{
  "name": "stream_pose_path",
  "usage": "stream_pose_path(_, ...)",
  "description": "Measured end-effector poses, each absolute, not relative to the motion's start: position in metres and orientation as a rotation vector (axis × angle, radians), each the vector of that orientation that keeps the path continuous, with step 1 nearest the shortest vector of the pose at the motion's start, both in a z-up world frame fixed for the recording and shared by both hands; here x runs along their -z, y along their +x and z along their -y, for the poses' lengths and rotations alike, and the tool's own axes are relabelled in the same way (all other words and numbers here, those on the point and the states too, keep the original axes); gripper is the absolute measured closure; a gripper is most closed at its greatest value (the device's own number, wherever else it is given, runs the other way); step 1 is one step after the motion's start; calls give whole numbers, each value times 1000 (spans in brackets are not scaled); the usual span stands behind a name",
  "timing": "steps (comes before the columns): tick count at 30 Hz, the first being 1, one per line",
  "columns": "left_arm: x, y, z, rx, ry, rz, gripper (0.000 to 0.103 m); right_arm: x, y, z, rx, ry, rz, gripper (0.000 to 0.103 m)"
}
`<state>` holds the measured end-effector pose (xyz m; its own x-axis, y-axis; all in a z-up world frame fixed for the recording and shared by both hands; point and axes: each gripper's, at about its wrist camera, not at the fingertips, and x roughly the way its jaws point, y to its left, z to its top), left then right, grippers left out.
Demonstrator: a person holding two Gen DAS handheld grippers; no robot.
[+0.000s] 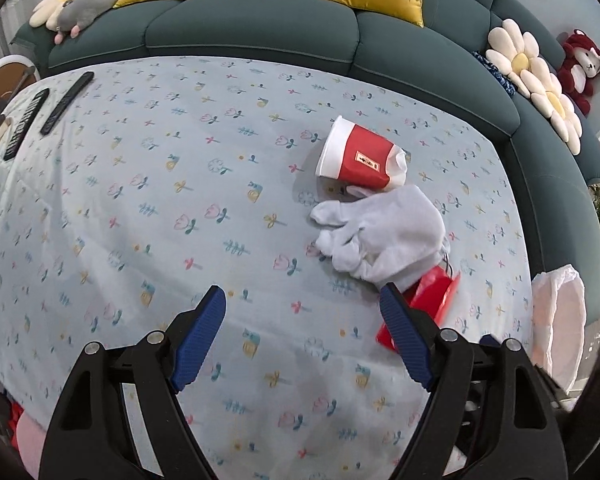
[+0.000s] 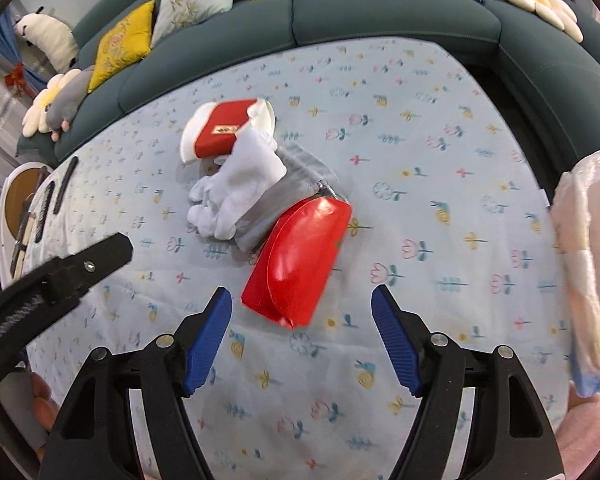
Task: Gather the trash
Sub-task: 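Grasp the white glove with the left tool while the right tool grasps the red pouch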
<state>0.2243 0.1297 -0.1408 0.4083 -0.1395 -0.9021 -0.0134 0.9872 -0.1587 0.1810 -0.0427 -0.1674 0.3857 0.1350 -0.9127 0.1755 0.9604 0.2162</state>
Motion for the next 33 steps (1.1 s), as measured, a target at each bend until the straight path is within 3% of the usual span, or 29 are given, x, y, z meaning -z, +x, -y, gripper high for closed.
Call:
stream_pose_path(5, 149, 246, -122, 122, -177, -1177, 27, 187, 197, 36, 30, 297, -1215, 34)
stream_pose_path(8, 155, 257, -112, 144, -163, -1189, 19, 195, 204, 35, 33, 287, -1224, 34)
stream_pose_path(10, 159, 264, -105, 165, -167, -1200, 16, 200, 206, 40, 33, 293, -1233, 45)
stream_pose_path(12, 164, 271, -98, 186, -174, -1218, 15, 205, 207, 47, 33, 305, -1249, 65)
stream_pose_path(20, 189, 289, -72, 219, -173, -1266, 15, 207, 197, 72, 33, 351, -1238, 84)
stream_pose_path(22, 195, 291, -70, 216, -170, -1269, 21, 208, 192, 77, 35, 374, -1237, 86)
stream_pose_path(24, 201, 291, -70, 230, -177, -1285, 48, 208, 189, 81, 35, 381, -1236, 87)
stream_pose_path(29, 207, 282, -70, 220, -153, -1286, 80, 210, 186, 84, 38, 396, -1239, 95)
stream_pose_path(30, 207, 280, -71, 223, -152, -1285, 86, 210, 185, 85, 40, 397, -1240, 97)
stream_pose_path(33, 201, 274, -73, 219, -157, -1276, 90, 209, 181, 87, 42, 405, -1247, 102)
